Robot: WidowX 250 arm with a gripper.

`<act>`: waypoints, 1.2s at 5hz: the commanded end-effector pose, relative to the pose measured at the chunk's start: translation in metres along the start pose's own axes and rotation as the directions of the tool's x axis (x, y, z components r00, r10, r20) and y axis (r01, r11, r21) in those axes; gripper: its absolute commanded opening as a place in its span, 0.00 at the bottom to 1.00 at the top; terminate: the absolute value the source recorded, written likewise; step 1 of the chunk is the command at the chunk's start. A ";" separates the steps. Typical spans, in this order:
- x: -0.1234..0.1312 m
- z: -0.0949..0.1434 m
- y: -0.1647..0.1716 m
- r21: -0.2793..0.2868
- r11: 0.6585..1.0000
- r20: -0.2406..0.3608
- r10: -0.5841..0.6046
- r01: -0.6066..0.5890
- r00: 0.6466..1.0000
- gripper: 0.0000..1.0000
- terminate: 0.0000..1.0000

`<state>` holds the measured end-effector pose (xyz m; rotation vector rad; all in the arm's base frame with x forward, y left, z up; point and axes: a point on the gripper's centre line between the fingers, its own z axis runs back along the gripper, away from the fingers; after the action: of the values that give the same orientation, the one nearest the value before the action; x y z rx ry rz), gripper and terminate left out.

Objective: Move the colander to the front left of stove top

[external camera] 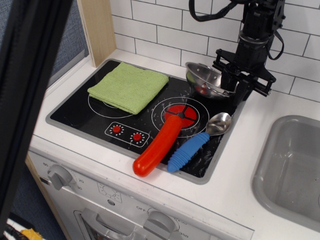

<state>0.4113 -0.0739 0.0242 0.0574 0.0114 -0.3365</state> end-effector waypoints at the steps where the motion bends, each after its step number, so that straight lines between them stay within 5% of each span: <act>1: -0.017 0.074 0.005 0.008 0.999 0.182 -0.035 0.034 0.983 0.00 0.00; 2: -0.032 0.096 0.014 -0.001 1.000 0.231 -0.012 0.013 0.973 0.00 0.00; 4: -0.086 0.101 0.067 0.051 0.977 0.156 0.196 -0.206 0.968 0.00 0.00; 6: -0.189 0.080 0.120 0.129 0.838 0.072 0.525 -0.530 0.848 0.00 0.00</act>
<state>0.2781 0.1076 0.0938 0.1860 0.0068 0.2320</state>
